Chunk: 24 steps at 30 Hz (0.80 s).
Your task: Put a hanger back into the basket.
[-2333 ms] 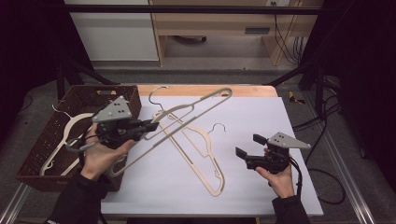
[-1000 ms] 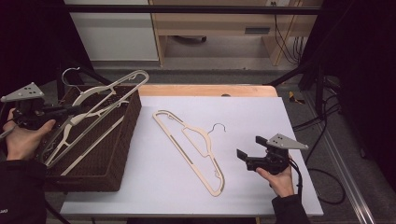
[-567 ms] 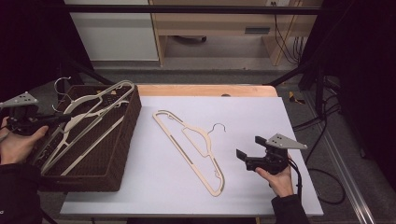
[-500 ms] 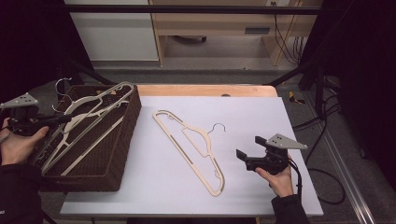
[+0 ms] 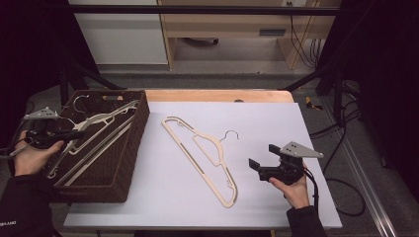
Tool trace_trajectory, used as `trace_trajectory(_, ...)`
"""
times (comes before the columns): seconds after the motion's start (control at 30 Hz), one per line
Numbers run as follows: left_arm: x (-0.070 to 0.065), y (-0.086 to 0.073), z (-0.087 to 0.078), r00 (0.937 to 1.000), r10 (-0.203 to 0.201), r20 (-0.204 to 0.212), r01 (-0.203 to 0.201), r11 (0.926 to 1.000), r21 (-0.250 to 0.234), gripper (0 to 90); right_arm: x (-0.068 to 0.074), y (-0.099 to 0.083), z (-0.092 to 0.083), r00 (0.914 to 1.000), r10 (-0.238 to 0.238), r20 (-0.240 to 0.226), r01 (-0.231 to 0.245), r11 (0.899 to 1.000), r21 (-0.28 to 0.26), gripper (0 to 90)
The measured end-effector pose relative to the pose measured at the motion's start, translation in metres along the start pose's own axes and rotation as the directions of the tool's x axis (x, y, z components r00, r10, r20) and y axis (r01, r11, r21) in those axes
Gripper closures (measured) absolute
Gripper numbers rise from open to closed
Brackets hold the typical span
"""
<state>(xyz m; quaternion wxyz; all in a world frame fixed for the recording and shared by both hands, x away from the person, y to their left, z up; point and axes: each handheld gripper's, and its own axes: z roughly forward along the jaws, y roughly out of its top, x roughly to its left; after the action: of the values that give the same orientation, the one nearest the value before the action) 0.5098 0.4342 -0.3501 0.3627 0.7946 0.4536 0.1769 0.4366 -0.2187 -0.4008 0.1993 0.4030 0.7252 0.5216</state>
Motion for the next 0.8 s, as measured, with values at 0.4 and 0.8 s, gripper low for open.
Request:
trace_trajectory(0.4, 0.007, -0.017, 0.014, 0.9910, -0.117, -0.065, 0.121, 0.9911, 0.056, 82.9, 0.002, 0.001, 0.002, 1.0000, 0.004, 0.004, -0.004, 1.000, -0.007, 8.4)
trace_trajectory(0.8, -0.015, -0.014, -0.025, 0.9744, -0.178, -0.138, 0.148, 0.9683, -0.201, 49.2, 0.005, 0.002, 0.007, 0.9998, 0.004, 0.021, -0.004, 1.000, 0.005, 9.6)
